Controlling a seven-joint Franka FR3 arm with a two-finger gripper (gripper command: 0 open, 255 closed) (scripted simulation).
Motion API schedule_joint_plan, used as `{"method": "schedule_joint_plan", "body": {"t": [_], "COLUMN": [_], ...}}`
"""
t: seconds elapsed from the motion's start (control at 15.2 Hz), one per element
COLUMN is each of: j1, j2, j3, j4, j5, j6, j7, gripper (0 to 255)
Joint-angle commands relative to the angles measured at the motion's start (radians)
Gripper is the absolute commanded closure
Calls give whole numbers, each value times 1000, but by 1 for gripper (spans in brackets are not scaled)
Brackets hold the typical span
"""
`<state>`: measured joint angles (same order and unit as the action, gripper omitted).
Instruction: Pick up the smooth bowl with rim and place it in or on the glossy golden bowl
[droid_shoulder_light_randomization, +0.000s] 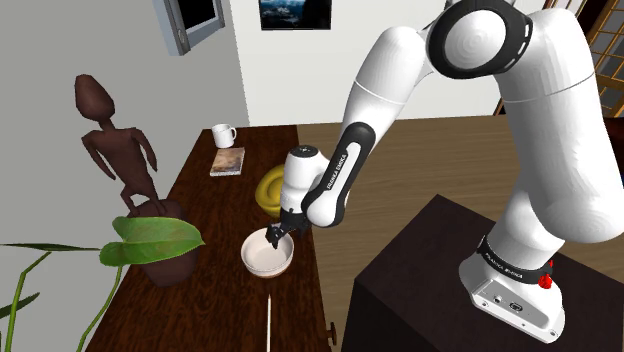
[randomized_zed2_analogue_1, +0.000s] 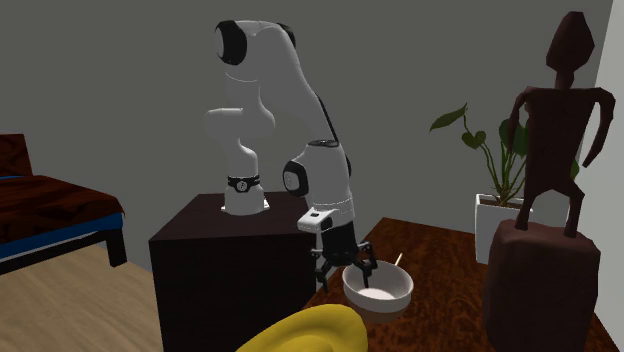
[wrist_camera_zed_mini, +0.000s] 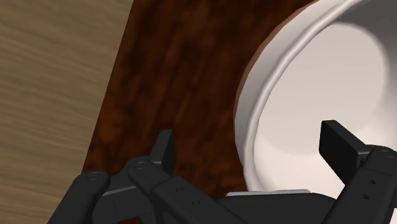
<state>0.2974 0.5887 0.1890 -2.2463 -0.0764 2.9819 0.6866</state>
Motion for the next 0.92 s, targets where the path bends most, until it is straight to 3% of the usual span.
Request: {"method": "schedule_joint_plan", "body": {"t": [0.0,0.33,0.4,0.86], "j1": [1,1,1,1], "j2": [3,3,3,3], "j3": [-1,-1,-1,-1], "j4": [2,2,2,2], "j5": [0,0,0,0], "j6": [2,2,2,2], "j7": [0,0,0,0], "gripper": [0,0,255,255]}}
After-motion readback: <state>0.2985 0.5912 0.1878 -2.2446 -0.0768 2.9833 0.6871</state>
